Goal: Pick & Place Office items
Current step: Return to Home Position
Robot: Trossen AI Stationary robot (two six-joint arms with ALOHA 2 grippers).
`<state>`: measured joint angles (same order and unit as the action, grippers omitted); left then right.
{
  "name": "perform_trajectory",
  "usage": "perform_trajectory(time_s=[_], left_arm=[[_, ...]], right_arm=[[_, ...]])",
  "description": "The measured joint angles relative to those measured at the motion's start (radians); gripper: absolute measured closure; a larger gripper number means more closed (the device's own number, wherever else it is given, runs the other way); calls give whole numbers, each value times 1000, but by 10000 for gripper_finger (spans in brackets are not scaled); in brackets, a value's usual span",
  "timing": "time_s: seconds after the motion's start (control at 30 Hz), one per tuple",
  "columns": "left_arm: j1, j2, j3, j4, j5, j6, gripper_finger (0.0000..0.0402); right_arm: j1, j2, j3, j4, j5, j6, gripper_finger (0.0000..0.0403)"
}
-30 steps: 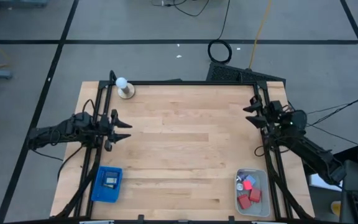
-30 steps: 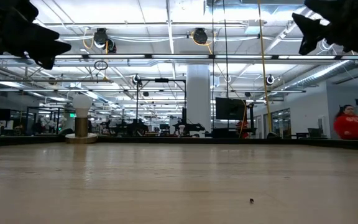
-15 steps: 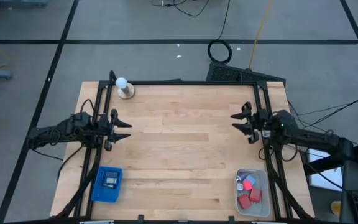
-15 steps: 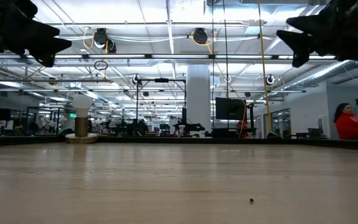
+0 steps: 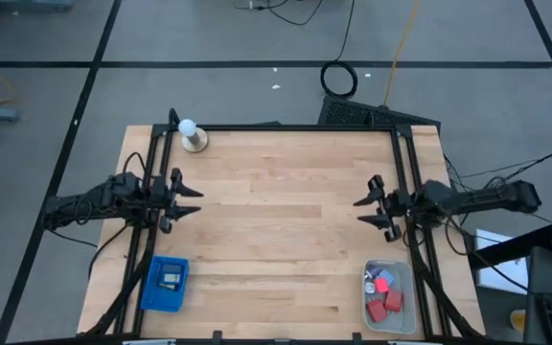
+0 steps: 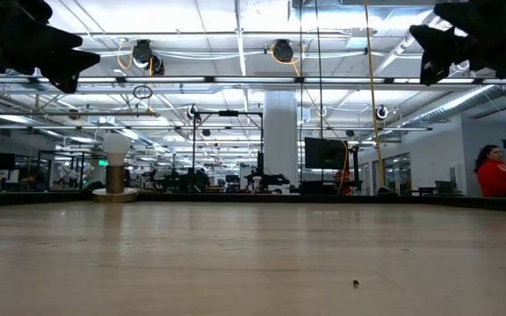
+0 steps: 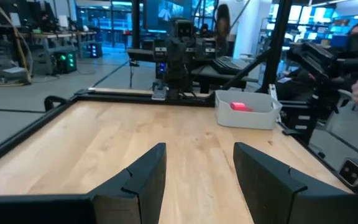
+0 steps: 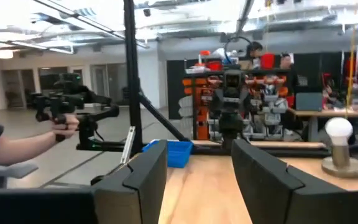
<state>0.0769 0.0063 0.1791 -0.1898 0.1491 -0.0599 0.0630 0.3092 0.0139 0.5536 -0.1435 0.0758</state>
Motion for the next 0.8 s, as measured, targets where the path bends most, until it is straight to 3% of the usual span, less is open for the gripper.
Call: perform_trajectory(time_s=[0.3,0.4,0.53,0.6,0.8], left_arm=[[0,0,0,7,27,0,215],[0,0,0,10,27,2,215],[0,0,0,8,28,1,215],[0,0,0,9,28,2,215],[0,0,0,15,37,-4,215]], right_arm=[[90,-103,0,22,-17,-123,229],[88,-182,10,-89,-14,-123,229],[82,-303,65,-367,31,-83,229],[83,-305,97,-457,44,-65,229],[83,-307,139,-476,38,-76,229]])
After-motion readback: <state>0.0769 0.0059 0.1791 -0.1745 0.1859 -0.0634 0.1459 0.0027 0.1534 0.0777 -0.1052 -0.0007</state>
